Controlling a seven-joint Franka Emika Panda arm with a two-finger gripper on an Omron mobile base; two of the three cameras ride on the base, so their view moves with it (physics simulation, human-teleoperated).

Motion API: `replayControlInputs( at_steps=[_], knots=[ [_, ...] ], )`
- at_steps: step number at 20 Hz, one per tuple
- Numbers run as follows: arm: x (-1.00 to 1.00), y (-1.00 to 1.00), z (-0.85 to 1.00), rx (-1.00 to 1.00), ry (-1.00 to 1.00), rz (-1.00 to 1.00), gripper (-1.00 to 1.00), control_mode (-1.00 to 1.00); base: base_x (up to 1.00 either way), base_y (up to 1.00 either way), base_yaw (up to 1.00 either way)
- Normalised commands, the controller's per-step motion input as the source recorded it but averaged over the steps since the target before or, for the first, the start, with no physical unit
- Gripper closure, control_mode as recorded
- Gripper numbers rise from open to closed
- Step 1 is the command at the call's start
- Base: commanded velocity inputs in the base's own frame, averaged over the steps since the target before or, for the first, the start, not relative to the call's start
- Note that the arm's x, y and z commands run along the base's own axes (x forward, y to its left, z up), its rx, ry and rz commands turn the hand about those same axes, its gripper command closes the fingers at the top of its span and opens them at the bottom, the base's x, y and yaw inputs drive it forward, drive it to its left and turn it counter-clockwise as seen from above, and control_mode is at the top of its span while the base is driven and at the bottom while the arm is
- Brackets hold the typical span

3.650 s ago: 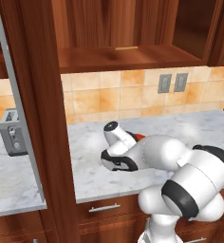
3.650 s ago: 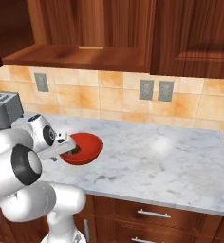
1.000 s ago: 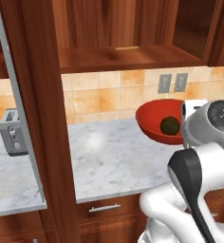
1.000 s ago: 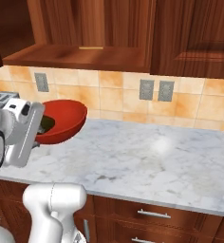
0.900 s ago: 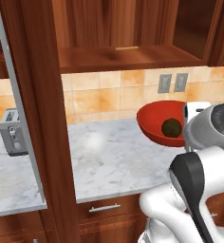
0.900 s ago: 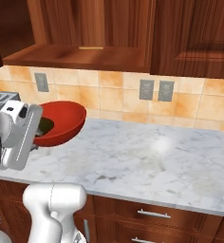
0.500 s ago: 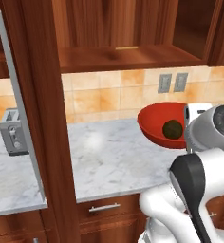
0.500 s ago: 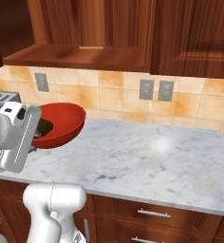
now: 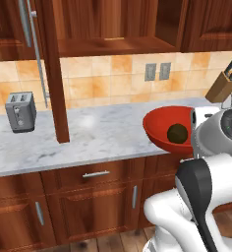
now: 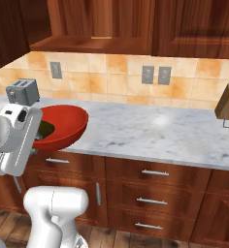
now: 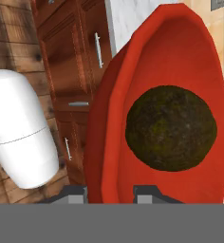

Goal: Pick the avocado from the cabinet and place it in the bowl. Then pick the bowl and place it in the sink. Then turn on the sink facuet.

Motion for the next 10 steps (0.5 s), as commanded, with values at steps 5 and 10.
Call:
replayControlInputs(
  at_steps=[5,10],
  knots=[
    [0.0,0.0,0.0,0.0,0.0,0.0,1.0,1.0,-0.37,-0.01,-0.13],
    [0.0,0.0,0.0,0.0,0.0,0.0,1.0,1.0,-0.01,-0.05,-0.67]
  ],
)
